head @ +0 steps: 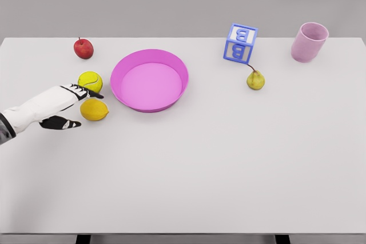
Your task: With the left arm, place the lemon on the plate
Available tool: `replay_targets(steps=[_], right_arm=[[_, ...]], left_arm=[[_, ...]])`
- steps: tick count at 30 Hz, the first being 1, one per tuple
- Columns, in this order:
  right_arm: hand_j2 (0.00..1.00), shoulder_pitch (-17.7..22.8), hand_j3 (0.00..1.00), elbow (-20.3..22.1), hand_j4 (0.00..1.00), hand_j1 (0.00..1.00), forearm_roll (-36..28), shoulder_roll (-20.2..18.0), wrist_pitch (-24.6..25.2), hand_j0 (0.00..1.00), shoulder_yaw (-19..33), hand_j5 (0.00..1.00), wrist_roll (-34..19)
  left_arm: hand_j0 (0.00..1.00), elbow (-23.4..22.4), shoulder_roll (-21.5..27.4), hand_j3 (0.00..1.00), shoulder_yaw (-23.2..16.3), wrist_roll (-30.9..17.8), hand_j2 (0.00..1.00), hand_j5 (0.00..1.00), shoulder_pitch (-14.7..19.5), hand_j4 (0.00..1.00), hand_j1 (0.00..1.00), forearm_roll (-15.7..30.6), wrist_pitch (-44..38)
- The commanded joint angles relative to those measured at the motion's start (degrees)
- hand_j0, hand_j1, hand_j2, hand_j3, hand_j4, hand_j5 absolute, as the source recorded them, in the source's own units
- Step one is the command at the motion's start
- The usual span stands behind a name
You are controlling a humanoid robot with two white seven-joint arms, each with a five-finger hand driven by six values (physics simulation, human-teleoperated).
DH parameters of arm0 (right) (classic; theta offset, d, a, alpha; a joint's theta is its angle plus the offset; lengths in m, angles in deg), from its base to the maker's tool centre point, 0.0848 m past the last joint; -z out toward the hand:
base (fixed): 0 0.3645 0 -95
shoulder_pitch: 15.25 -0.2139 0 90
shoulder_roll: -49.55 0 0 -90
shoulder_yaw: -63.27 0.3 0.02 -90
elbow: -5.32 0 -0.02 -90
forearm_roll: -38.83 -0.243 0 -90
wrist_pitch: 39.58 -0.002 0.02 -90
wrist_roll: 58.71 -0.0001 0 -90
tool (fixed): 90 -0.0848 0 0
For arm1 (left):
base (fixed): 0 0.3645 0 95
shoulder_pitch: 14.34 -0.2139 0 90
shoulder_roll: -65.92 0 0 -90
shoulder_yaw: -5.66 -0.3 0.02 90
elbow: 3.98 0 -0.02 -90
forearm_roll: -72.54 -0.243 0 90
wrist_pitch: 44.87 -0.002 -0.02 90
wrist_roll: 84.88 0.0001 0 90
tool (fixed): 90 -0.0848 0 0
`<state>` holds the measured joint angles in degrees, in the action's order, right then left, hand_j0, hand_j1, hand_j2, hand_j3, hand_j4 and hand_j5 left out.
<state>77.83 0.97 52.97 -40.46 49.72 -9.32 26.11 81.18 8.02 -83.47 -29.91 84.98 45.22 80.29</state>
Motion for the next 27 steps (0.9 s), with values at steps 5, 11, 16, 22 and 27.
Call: replay_targets(steps=[5, 11, 16, 22, 27], right_arm=[[1.0, 0.0, 1.0, 0.0, 1.0, 1.0, 0.0, 0.0, 0.0, 1.0, 0.0, 1.0, 0.0], [1.0, 0.0, 1.0, 0.0, 1.0, 1.0, 0.0, 0.0, 0.0, 1.0, 0.0, 1.0, 0.0], [1.0, 0.0, 1.0, 0.0, 1.0, 1.0, 0.0, 0.0, 0.0, 1.0, 0.0, 1.0, 0.0], [1.0, 0.0, 1.0, 0.0, 1.0, 1.0, 0.0, 0.0, 0.0, 1.0, 0.0, 1.0, 0.0], [1.0, 0.0, 1.0, 0.0, 1.0, 1.0, 0.0, 0.0, 0.0, 1.0, 0.0, 1.0, 0.0]], left_arm=[[0.85, -0.7, -0.8, 0.85, 0.0, 0.0, 0.85, 0.85, 0.0, 0.85, 0.85, 0.3, -0.2], [0.85, -1.6, -1.5, 0.85, -0.1, 0.0, 0.85, 0.85, 0.4, 0.85, 0.85, 0.2, -0.2], [0.85, -2.5, -1.9, 0.85, -0.1, 0.0, 0.85, 0.85, 0.5, 0.85, 0.85, 0.0, -0.2], [0.85, -2.8, -2.4, 0.85, -0.2, 0.0, 0.85, 0.85, 1.0, 0.85, 0.85, -0.2, -0.2], [0.84, -2.8, -3.0, 0.84, -0.2, 0.0, 0.84, 0.84, 1.2, 0.84, 0.84, -0.3, -0.2]])
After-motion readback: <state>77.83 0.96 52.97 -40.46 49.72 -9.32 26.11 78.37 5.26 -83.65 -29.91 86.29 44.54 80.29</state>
